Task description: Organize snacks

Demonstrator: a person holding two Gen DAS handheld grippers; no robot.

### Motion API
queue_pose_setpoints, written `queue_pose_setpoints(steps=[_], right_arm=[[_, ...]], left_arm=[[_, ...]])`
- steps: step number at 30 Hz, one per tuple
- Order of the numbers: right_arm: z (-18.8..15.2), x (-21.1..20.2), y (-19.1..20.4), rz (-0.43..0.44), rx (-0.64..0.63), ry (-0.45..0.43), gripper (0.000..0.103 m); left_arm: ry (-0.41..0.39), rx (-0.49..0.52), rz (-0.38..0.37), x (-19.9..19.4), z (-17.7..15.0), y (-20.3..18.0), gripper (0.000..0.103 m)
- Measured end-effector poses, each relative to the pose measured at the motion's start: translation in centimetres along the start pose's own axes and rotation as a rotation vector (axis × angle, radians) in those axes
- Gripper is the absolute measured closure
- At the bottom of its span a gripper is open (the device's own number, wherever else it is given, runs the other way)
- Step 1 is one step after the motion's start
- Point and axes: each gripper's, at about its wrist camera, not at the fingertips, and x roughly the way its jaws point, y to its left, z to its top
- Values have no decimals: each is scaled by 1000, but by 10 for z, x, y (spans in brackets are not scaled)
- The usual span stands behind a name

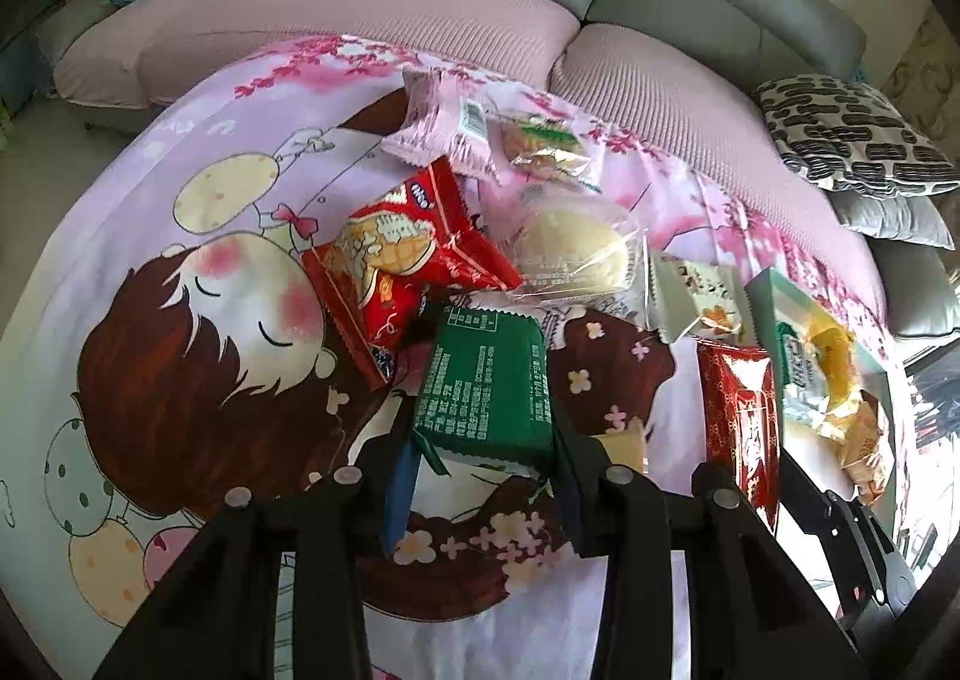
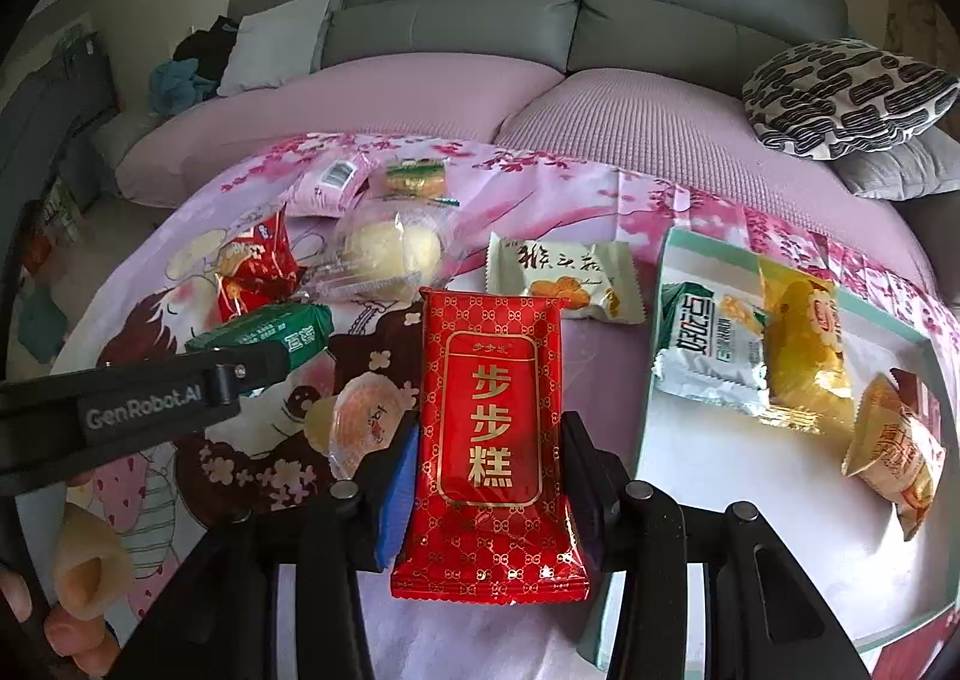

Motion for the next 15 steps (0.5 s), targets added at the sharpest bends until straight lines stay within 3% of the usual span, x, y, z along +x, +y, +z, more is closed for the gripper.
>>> queue_pose_setpoints(steps=[15], right_arm=[[3,-19,-16,9,41,-43,56]], left_arm=[[-100,19,-26,-40,4,-10,62]])
